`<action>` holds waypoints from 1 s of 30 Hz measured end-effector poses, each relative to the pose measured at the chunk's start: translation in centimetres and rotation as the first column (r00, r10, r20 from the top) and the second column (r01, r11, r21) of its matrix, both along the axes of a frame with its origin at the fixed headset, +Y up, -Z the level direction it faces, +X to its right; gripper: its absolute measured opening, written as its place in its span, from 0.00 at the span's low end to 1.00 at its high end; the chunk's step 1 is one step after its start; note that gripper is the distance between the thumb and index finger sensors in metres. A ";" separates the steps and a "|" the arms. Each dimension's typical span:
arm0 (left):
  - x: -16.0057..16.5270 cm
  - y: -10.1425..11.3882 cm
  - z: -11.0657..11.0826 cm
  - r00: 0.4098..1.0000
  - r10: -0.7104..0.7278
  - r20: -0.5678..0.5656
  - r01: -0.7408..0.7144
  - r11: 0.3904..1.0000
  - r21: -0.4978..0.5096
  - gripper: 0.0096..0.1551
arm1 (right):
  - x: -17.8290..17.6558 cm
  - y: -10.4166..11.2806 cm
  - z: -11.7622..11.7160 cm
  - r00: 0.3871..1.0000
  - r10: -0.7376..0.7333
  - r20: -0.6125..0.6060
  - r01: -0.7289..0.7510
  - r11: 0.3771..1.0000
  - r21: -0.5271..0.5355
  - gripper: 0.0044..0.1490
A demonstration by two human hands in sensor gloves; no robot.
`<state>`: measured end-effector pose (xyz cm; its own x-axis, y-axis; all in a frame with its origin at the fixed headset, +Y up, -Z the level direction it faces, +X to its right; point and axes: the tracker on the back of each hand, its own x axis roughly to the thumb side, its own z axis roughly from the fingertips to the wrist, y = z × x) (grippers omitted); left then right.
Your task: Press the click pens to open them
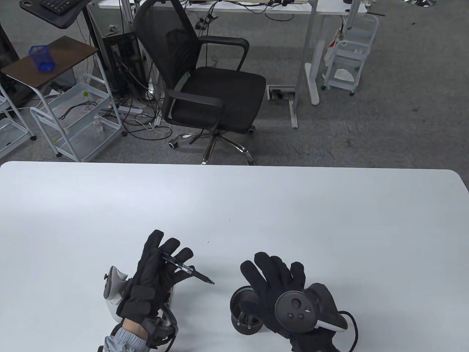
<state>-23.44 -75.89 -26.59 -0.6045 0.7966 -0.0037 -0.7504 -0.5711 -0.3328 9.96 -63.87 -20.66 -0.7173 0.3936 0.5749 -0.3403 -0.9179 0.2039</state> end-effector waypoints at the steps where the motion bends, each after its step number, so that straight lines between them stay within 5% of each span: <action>1: -0.1 -0.2 0.0 1.000 0.024 0.003 -0.024 1.000 -0.011 0.31 | 0.0 0.0 0.0 1.000 0.001 0.000 -0.001 1.000 -0.001 0.49; 11: -0.7 -1.0 0.1 0.993 0.118 -0.006 -0.118 0.987 -0.109 0.41 | -0.2 -0.1 0.0 1.000 0.011 -0.003 -0.011 1.000 -0.005 0.49; 15: -0.4 -0.8 0.2 0.994 0.106 0.025 -0.102 0.986 -0.128 0.36 | -0.2 -0.1 0.0 1.000 0.010 -0.001 -0.010 1.000 -0.006 0.49; 22: 0.1 0.1 0.0 0.988 0.113 0.101 -0.110 0.993 -0.038 0.25 | -0.2 -0.1 0.0 1.000 0.006 -0.003 -0.006 1.000 -0.002 0.49; 30: 1.2 1.6 0.2 0.970 0.020 0.243 -0.043 0.995 0.089 0.25 | -0.1 -0.1 0.0 1.000 0.004 -0.003 -0.004 1.000 -0.002 0.49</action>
<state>-22.23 -74.30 -26.39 -0.6196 0.7809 -0.0797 -0.6233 -0.5512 -0.5547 9.81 -63.96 -20.64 -0.7173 0.3917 0.5762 -0.3361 -0.9189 0.2063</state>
